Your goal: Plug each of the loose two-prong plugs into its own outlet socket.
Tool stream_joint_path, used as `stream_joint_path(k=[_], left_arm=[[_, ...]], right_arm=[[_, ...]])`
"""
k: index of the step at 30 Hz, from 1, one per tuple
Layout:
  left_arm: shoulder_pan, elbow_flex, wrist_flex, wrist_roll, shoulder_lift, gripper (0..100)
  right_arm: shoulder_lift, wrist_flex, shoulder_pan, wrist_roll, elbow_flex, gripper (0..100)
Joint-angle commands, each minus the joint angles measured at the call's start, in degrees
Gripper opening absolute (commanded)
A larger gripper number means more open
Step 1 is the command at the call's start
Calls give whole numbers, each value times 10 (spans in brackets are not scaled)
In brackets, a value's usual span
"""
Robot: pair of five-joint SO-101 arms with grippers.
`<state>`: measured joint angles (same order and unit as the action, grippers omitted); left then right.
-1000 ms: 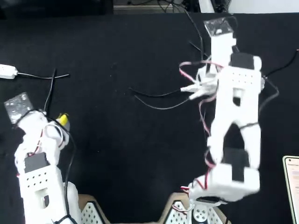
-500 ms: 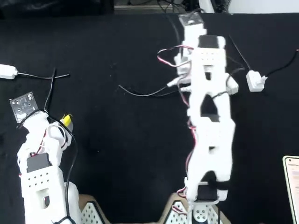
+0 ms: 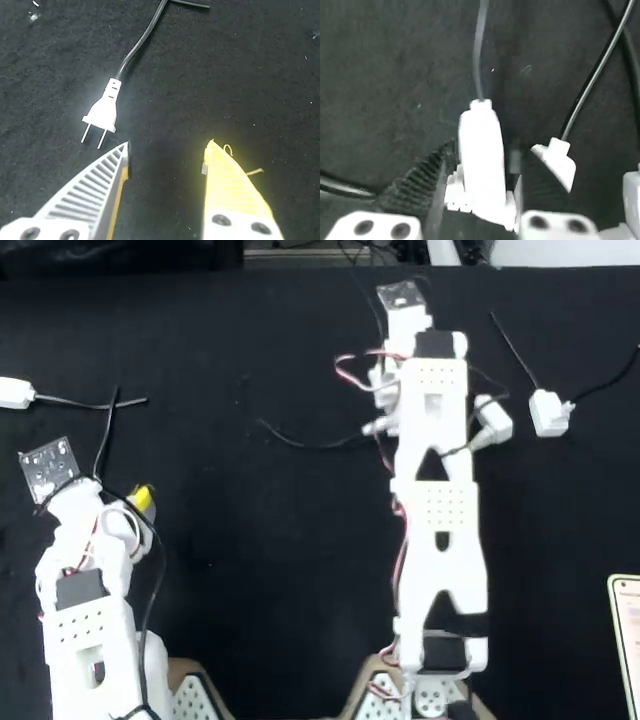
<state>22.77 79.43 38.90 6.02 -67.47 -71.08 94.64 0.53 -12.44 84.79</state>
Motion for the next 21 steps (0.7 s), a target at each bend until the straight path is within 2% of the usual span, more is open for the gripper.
stream_joint_path(k=[1, 8, 12, 21], left_arm=[[-6, -7, -11, -4, -7, 245], [-6, -7, -12, -4, -7, 245], [-6, -7, -12, -4, -7, 245], [-6, -7, -12, -4, -7, 245]], right_arm=[[22, 48, 4, 5, 102, 278], [121, 65, 12, 8, 54, 278], [194, 67, 16, 40, -15, 226], [507, 36, -31, 40, -407, 221]])
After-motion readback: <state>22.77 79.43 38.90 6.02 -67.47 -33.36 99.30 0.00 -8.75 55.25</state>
